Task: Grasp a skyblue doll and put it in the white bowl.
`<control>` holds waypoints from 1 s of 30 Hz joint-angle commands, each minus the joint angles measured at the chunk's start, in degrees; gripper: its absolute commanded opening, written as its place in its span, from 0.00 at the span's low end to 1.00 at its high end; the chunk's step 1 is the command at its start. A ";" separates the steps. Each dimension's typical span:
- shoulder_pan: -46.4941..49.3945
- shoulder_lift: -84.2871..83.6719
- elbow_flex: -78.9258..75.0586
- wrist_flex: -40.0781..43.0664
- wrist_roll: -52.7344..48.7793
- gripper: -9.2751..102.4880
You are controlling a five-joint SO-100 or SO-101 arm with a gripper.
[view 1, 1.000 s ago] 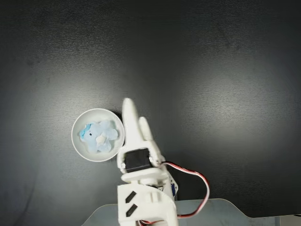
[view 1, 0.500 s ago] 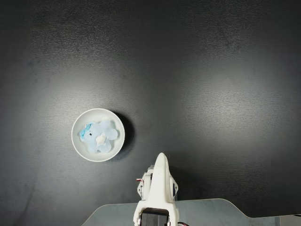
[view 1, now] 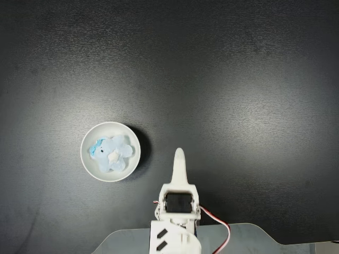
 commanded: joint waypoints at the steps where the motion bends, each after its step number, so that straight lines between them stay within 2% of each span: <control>1: -0.70 8.88 15.12 -1.49 0.44 0.07; 5: -0.70 16.96 25.40 -1.49 0.79 0.07; 15: -0.53 17.58 42.98 -1.49 1.05 0.07; 22: -0.53 17.58 49.22 -4.31 0.62 0.07; 30: -0.09 17.58 49.57 -4.66 0.44 0.08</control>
